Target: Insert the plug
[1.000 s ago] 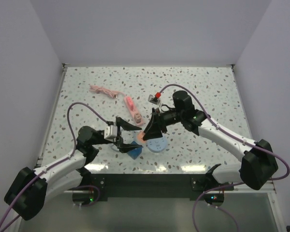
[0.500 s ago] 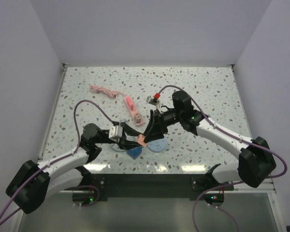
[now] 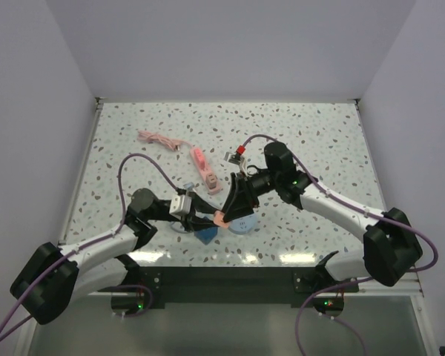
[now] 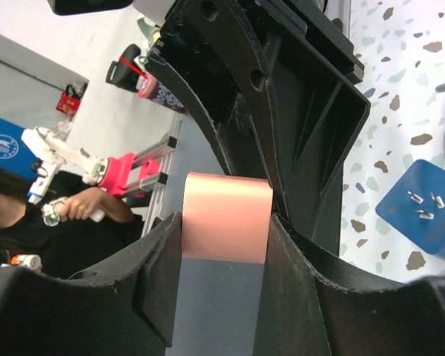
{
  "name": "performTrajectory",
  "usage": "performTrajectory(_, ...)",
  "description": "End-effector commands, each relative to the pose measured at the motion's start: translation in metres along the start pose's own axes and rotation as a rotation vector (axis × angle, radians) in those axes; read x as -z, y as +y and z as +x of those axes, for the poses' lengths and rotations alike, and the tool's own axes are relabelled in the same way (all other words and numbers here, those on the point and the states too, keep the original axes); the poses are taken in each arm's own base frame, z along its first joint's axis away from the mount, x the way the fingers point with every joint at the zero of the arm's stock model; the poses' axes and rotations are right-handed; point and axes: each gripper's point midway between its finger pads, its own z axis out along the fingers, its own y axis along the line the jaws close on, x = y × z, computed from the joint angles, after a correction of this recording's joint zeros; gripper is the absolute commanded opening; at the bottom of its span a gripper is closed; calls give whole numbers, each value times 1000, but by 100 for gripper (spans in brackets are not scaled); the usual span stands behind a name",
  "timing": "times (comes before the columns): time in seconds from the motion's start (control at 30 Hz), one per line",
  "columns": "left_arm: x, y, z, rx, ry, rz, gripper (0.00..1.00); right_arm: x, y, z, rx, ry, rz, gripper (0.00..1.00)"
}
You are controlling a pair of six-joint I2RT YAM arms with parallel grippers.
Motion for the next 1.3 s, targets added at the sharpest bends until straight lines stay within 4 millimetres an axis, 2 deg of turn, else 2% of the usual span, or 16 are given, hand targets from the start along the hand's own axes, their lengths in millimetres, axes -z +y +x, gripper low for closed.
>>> performTrajectory(0.0, -8, -17, -20, -88, -47, 107, 0, -3, -17, -16, 54, -83, 80, 47)
performTrajectory(0.07, -7, -21, -24, -97, -65, 121, 0, -4, -20, -16, 59, -92, 83, 50)
performTrajectory(0.33, -6, -24, -21, -83, -59, 134, 0, 0, -38, -18, 41, -121, 180, 85)
performTrajectory(0.47, -8, -20, -12, -41, -34, 130, 0, 19, -57, -28, 98, -137, 409, 87)
performTrajectory(0.5, -9, -19, -12, -32, -31, 128, 0, 28, -52, -27, 145, -136, 461, 87)
performTrajectory(0.57, -11, -16, -8, -3, -18, 126, 0, 47, -63, -33, 208, -178, 624, 88)
performTrajectory(0.6, -11, -15, -7, 10, -15, 124, 0, 57, -49, -38, 265, -215, 657, 88)
performTrajectory(0.67, -13, -12, -4, 35, -5, 116, 0, 80, -54, -42, 307, -272, 804, 88)
performTrajectory(0.7, -14, -10, -3, 54, 2, 108, 0, 88, -41, -45, 349, -306, 825, 88)
performTrajectory(0.77, -17, -3, -3, 76, 10, 90, 0, 94, -33, -43, 379, -325, 848, 86)
performTrajectory(0.87, -19, 1, 1, 101, 24, 85, 0, 91, -22, -35, 434, -312, 846, 85)
performTrajectory(0.97, -21, 9, -2, 104, 10, 44, 0, 95, -37, -24, 381, -290, 918, 85)
performTrajectory(1.1, -22, 29, 12, 139, 45, -51, 0, 94, -51, -6, 314, -281, 929, 84)
performTrajectory(1.17, -22, 38, 22, 167, 63, -104, 0, 106, -59, 1, 259, -301, 1009, 84)
performTrajectory(1.2, -22, 42, 26, 184, 68, -130, 0, 117, -66, 15, 204, -272, 1078, 84)
performTrajectory(1.27, -23, 49, 33, 207, 77, -176, 0, 142, -76, 21, 134, -303, 1235, 85)
